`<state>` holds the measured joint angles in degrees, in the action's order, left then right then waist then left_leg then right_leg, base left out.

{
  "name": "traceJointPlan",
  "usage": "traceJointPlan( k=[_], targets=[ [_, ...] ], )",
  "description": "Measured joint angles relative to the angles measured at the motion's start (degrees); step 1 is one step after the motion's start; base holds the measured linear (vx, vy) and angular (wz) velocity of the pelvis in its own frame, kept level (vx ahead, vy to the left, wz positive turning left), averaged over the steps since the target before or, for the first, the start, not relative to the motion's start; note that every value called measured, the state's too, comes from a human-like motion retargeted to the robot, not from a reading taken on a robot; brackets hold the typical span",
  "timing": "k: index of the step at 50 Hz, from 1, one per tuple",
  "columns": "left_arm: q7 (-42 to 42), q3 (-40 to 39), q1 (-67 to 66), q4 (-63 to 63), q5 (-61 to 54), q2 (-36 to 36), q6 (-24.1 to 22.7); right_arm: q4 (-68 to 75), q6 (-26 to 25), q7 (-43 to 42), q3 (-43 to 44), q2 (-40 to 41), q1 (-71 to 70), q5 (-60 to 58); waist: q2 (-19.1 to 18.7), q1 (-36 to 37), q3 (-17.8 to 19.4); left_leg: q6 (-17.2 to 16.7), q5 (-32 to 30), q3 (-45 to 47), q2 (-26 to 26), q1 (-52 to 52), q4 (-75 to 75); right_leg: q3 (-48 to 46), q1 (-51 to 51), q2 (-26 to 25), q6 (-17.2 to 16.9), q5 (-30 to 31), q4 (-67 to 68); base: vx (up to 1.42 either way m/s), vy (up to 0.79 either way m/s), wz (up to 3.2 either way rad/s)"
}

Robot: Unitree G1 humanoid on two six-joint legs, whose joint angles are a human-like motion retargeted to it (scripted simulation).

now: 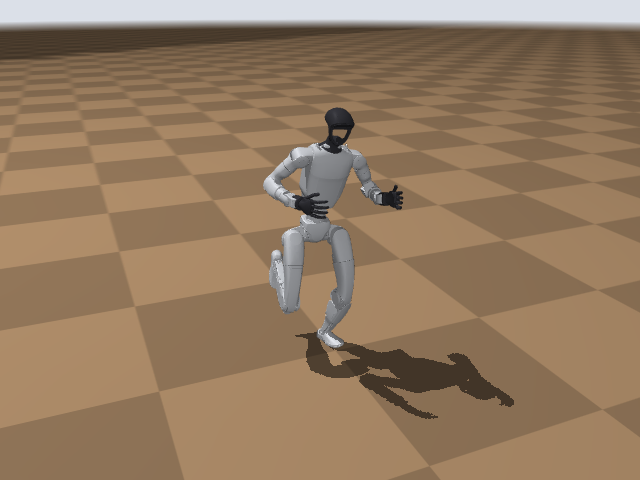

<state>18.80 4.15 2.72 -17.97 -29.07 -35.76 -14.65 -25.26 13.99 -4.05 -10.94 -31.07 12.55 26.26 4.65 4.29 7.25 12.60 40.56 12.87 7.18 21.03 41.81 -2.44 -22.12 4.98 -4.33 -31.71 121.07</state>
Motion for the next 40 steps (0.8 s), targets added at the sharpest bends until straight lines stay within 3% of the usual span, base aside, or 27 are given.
traceJointPlan(
  k=[2, 5, 7, 10, 12, 15, 17, 18, 20, 23, 25, 27, 29, 32, 34, 35, 37, 38, 40],
  targets=[
    [1.0, 1.8, 15.7, -0.7, 0.9, 2.9, -1.2, -0.2, 1.8, 2.1, 2.5, -4.1, 6.4, 2.6, -2.7, -5.2, -1.3, -1.4, 1.2, -1.0, 0.4, -2.3, -0.8, -2.0, -9.7, -0.6, 0.5, -1.3, 2.2, 1.23, 0.19, 0.87],
    [3.0, 2.2, 32.2, -3.1, 2.2, 5.4, -3.3, -5.5, 3.8, 4.8, 8.7, -13.3, 15.9, 8.3, -7.9, -15.6, -3.5, -4.9, -5.6, -3.8, -0.3, -11.2, -11.9, -8.4, -17.1, 5.5, 4.3, -2.3, -7.8, 1.34, 0.10, 1.08],
    [4.0, 3.5, 37.4, -4.4, 2.0, 4.4, -4.2, -6.7, 3.3, 6.2, 12.5, -16.5, 21.4, 11.2, -11.1, -21.5, -4.4, -8.7, -16.7, -5.6, 0.6, -18.6, -21.2, -13.8, -16.7, 7.6, 6.1, -1.6, -22.5, 1.42, -0.08, 0.93],
    [0.8, 5.1, 39.0, -5.6, 3.6, 2.3, -4.6, -6.8, 1.8, 10.0, 17.0, -18.7, 28.0, 9.4, -15.4, -26.1, -6.7, -14.9, -34.6, -5.5, 3.3, -26.9, -31.3, -18.8, -12.7, 2.9, 5.3, 3.5, -54.3, 1.42, -0.20, 0.32],
    [-1.6, 4.1, 38.4, -6.8, 3.9, 0.5, -4.2, -6.9, -1.4, 14.3, 20.7, -20.9, 30.9, 7.1, -14.2, -27.7, -7.2, -14.8, -36.3, -4.3, 1.9, -30.4, -29.1, -19.7, -5.9, 1.5, 2.1, 8.7, -80.1, 1.44, -0.24, 0.28],
    [-0.6, 1.0, 36.2, -9.2, 0.8, 0.5, -5.1, -5.3, -1.9, 12.4, 21.2, -18.0, 29.3, 3.0, -6.4, -29.3, -3.1, -10.5, -28.6, -3.9, -3.8, -33.7, -9.2, -18.9, 8.0, 4.8, -4.7, 12.5, -111.5, 1.42, -0.29, 0.27],
    [-0.5, -0.4, 32.3, -10.2, 0.7, 1.6, -4.9, -3.6, -2.8, 10.0, 20.8, -15.0, 26.9, 0.2, -1.4, -28.1, -0.8, -7.4, -21.6, -3.0, -5.3, -30.3, 12.3, -14.4, 11.1, 6.9, -7.0, 12.3, -116.2, 1.30, -0.26, -0.15],
    [-1.0, -1.6, 29.6, -10.6, 0.6, 2.4, -4.5, -2.6, -2.8, 8.5, 20.5, -13.1, 25.3, -1.0, -0.1, -27.2, 0.2, -5.6, -18.1, -2.4, -4.8, -26.9, 24.2, -11.7, 11.6, 7.3, -6.6, 13.1, -116.1, 1.19, -0.22, -0.27],
    [-3.0, -5.1, 22.1, -9.8, 1.4, 3.4, -2.7, -0.7, -5.6, 8.3, 22.1, -12.4, 22.7, -2.5, 0.3, -24.3, 2.3, -2.3, -12.1, -2.4, -2.8, -17.9, 47.3, -8.2, 10.9, 6.2, -2.1, 13.6, -111.7, 1.10, -0.18, -0.41],
    [1.0, -7.2, 6.2, -3.9, 1.1, 9.5, -1.9, 6.1, -0.2, -5.0, 14.1, -2.2, 6.8, -6.1, -2.5, -18.7, 6.8, -1.3, -6.6, -6.3, -3.0, -2.1, 70.8, -6.7, 6.6, 2.4, 5.3, 2.1, -94.4, 1.07, -0.13, -0.73],
    [1.8, -6.3, -5.6, 0.1, -2.3, 11.9, -1.4, 7.6, 0.4, -11.9, 9.8, 2.2, -5.3, -9.7, -1.8, -13.6, 7.2, -1.9, -5.3, -7.0, -5.5, 7.3, 76.6, -5.1, 5.9, 1.7, 6.3, -4.0, -86.9, 1.18, -0.11, -0.87],
    [0.3, -4.9, -16.5, -0.9, -3.2, 9.2, -1.5, 4.4, 0.8, -14.2, 7.2, 5.6, -14.2, -11.2, 0.9, -6.3, 4.9, -1.8, -5.9, -5.5, -7.0, 14.6, 73.2, -3.6, 9.6, 2.0, 5.0, -4.1, -88.9, 1.30, -0.09, -0.80],
    [-2.2, -4.4, -25.7, -4.3, -3.5, 2.9, -1.6, -0.7, 0.9, -14.5, 5.7, 7.4, -18.5, -11.2, 4.7, 1.8, 1.9, -0.7, -6.9, -3.1, -7.4, 19.3, 63.0, -2.8, 15.3, 3.3, 3.3, 0.5, -96.1, 1.37, -0.04, -0.51],
    [-8.2, -7.0, -37.3, -8.0, -6.5, -4.8, -1.2, -7.9, 2.4, -10.5, 3.4, 8.6, -19.3, -7.3, 10.5, 11.0, -2.1, 1.1, -9.5, 2.1, -7.6, 19.4, 36.9, -2.6, 23.8, 5.8, 0.2, 14.7, -107.4, 1.41, 0.04, -0.06],
    [-12.6, -11.4, -44.5, -9.1, -7.1, -5.7, -0.5, -10.6, 2.2, -4.2, 1.4, 8.0, -18.7, -4.1, 11.6, 14.6, -3.6, -0.5, -12.7, 7.1, -6.6, 12.7, 12.8, -1.7, 28.9, 5.4, -1.6, 25.1, -111.4, 1.44, 0.08, -0.26],
    [-14.3, -14.0, -47.7, -9.6, -7.2, -5.3, -0.2, -11.5, 1.8, -1.0, 0.3, 7.5, -18.6, -2.7, 11.2, 16.1, -3.8, -2.5, -14.7, 9.9, -5.9, 7.8, -0.4, -1.1, 31.6, 4.4, -2.4, 29.2, -112.6, 1.45, 0.11, -0.62],
    [-14.9, -19.1, -52.9, -11.4, -8.1, -2.7, -0.2, -12.4, 1.0, 3.0, -2.1, 5.6, -18.3, -0.5, 6.3, 17.3, -3.2, -9.2, -17.1, 14.2, -3.2, -3.2, -22.7, -2.9, 38.3, 0.5, -2.0, 30.6, -110.7, 1.44, 0.17, -0.61],
    [-13.9, -20.6, -53.5, -12.2, -8.1, -1.7, -0.8, -12.6, 1.0, 4.4, -2.4, 5.1, -17.9, 0.0, 3.4, 17.4, -2.3, -12.9, -17.1, 14.8, -1.3, -7.1, -29.6, -5.7, 40.9, -1.4, -1.1, 29.1, -107.3, 1.39, 0.21, -0.13],
    [-11.6, -20.8, -52.2, -13.4, -7.5, 0.3, -1.5, -12.4, 0.9, 6.0, -2.6, 4.1, -15.9, 1.5, -2.1, 16.1, -0.8, -16.9, -17.8, 11.8, 2.3, -11.9, -35.6, -12.5, 43.3, -2.9, 2.1, 23.3, -94.2, 1.31, 0.20, 0.48]
  ],
)
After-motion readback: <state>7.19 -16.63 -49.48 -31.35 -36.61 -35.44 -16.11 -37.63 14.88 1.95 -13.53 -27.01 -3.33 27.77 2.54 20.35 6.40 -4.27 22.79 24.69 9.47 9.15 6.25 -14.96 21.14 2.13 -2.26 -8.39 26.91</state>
